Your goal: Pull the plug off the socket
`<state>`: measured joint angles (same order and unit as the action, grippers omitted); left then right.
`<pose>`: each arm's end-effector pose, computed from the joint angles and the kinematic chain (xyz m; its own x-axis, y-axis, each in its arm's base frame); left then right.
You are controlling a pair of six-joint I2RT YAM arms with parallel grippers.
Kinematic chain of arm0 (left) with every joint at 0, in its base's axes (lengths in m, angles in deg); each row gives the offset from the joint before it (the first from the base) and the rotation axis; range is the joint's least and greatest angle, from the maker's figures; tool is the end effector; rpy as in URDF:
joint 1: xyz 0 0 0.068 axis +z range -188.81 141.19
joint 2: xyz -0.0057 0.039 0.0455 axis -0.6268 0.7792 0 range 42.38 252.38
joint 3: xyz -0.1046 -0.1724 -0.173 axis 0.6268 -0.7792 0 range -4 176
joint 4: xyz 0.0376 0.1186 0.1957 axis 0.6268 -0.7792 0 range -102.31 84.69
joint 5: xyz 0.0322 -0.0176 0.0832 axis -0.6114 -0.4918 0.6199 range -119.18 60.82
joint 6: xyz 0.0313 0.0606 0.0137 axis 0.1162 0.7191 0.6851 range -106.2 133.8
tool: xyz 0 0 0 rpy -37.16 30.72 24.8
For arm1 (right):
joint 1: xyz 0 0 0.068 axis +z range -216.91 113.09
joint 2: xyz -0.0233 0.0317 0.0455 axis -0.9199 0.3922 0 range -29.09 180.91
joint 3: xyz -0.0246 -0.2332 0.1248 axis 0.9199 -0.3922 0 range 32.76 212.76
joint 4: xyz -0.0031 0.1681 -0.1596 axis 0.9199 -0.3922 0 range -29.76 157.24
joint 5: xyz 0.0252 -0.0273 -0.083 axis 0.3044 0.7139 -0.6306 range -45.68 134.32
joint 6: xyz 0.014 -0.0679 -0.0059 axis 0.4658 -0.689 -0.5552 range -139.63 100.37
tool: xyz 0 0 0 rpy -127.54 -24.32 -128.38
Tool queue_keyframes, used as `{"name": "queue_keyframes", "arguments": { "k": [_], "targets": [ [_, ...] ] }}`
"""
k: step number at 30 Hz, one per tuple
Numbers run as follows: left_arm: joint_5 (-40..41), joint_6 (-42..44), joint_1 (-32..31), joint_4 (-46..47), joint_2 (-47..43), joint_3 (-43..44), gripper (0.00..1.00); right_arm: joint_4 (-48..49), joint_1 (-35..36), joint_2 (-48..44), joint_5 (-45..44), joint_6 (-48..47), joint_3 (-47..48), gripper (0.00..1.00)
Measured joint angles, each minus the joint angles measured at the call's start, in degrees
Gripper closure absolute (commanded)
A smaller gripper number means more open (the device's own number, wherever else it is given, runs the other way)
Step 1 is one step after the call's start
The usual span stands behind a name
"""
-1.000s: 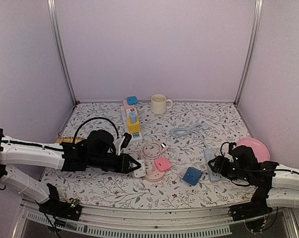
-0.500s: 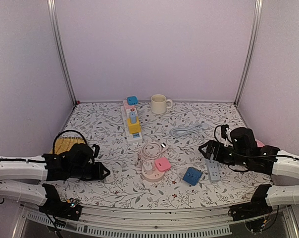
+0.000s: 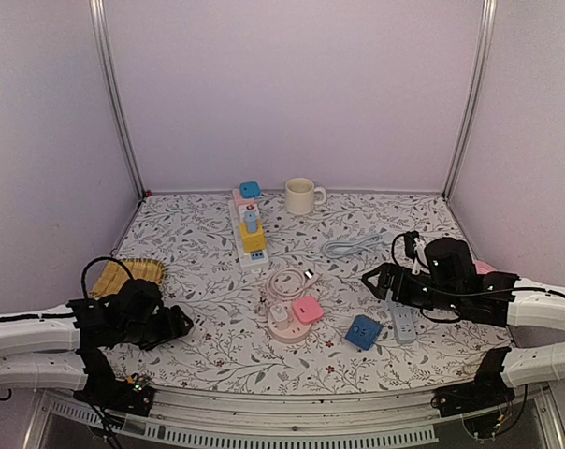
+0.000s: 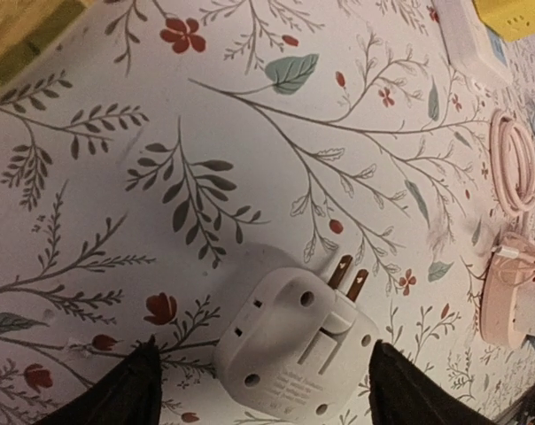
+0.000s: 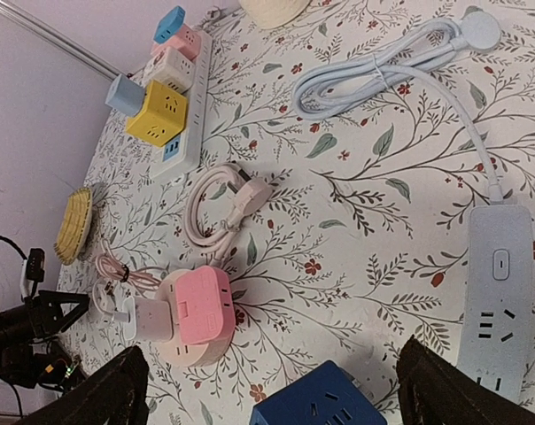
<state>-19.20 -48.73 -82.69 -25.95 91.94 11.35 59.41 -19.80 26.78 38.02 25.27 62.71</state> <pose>0.1066 -0.0887 0.1325 -0.8138 -0.4297 -0.3913 -0.2411 0.8622 -0.4454 0.1423 0.1440 0.2143 -0.7380 0.2363 -0.6320 -0.2049 0.8139 0.5436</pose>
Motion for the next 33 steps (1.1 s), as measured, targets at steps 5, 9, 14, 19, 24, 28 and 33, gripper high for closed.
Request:
{"name": "queue_keyframes", "arguments": {
  "k": [5, 9, 14, 19, 24, 28, 33],
  "targets": [
    [1.7, -0.7, 0.1, -3.0, -3.9, 0.5, 0.06, 1.1, 0.1, 0.0, -0.9, -0.3, 1.1, 0.01],
    [2.6, 0.8, -0.1, -4.6, -4.7, 3.1, 0.06, 1.6, 0.1, 0.0, -1.5, -1.0, 1.6, 0.01],
    [5.0, 2.6, -4.9, -4.9, -0.8, 9.7, 0.08, 1.9, 0.1, -0.1, -2.4, -1.4, 1.6, 0.01],
    [8.2, 3.5, -14.3, -4.6, 10.0, 18.6, 0.08, 1.9, 0.1, -0.9, -2.7, -1.4, 1.6, 0.01],
    [10.6, 4.8, -20.0, -4.5, 19.7, 25.2, 0.08, 1.9, 0.1, -2.6, -3.0, -1.4, 1.6, 0.01],
    [11.6, 5.9, -23.3, -4.5, 25.6, 28.7, 0.08, 2.4, 0.1, -2.9, -2.6, -1.5, 1.6, 0.01],
    [11.6, 7.1, -25.5, -4.0, 30.6, 31.8, 0.08, 5.8, 0.2, 3.0, 2.1, -2.8, 2.5, 0.01]
  ]
}}
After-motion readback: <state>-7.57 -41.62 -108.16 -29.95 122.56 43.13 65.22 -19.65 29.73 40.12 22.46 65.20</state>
